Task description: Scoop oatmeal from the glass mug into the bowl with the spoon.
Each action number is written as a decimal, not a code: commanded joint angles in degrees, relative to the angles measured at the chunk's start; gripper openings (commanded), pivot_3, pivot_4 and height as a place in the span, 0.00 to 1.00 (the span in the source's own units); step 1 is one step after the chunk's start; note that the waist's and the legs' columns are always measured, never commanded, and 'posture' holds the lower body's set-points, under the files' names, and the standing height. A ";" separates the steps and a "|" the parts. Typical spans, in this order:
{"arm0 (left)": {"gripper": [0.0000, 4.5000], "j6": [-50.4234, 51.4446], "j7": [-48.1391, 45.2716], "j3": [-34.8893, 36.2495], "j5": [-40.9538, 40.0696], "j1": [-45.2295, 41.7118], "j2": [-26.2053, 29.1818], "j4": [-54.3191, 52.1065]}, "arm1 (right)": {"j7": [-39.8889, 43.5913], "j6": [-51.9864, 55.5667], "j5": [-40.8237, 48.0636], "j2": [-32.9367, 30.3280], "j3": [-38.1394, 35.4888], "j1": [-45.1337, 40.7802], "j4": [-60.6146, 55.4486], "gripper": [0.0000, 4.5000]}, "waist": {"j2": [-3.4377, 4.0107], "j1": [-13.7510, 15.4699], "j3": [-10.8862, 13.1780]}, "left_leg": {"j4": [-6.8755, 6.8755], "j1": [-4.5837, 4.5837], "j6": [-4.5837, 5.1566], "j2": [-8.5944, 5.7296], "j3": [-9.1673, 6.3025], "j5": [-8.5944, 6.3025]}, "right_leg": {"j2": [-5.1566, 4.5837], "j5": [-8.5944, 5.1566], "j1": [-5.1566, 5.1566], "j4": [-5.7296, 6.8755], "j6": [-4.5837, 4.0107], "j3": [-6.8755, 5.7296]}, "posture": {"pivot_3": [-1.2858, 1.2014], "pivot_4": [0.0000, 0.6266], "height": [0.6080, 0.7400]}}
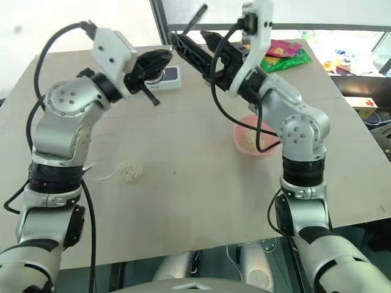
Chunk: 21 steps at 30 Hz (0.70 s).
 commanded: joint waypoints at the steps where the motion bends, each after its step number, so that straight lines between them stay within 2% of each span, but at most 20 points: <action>1: 0.01 0.95 -2.39 -0.70 -0.39 -1.87 -0.72 -3.60 | -3.15 0.42 3.76 2.59 -3.51 -3.58 2.37 1.00 | 0.11 -0.01 0.07 | 0.00 0.00 0.00 0.02 -0.03 0.00 | 0.02 0.00 -0.03 -0.02 0.00 -0.02 | 0.52 0.24 1.00; 12: 0.01 0.25 -5.77 -0.48 0.03 -2.26 -1.89 -4.25 | -2.84 0.04 1.78 1.60 -4.57 -4.27 7.51 1.00 | 0.21 0.03 0.12 | 0.29 0.07 0.02 0.01 0.00 0.01 | 0.04 0.00 -0.04 0.44 0.00 0.02 | 0.52 0.24 1.00; 19: 0.01 2.81 -7.41 0.02 -0.78 -1.05 -1.30 -5.28 | 1.62 1.61 3.78 -0.63 -5.44 -3.60 6.71 1.00 | 0.25 0.08 0.15 | 0.61 0.06 0.04 0.00 0.00 0.00 | 0.05 -0.01 -0.03 0.72 0.00 0.04 | 0.52 0.24 1.00; 21: 0.00 3.54 -7.65 0.04 -1.02 -0.86 -1.31 -5.40 | 2.79 2.01 4.05 -1.32 -5.30 -3.17 6.46 0.88 | 0.25 0.08 0.15 | 0.66 0.06 0.04 0.00 0.00 0.00 | 0.05 -0.01 -0.03 0.76 0.00 0.05 | 0.52 0.24 1.00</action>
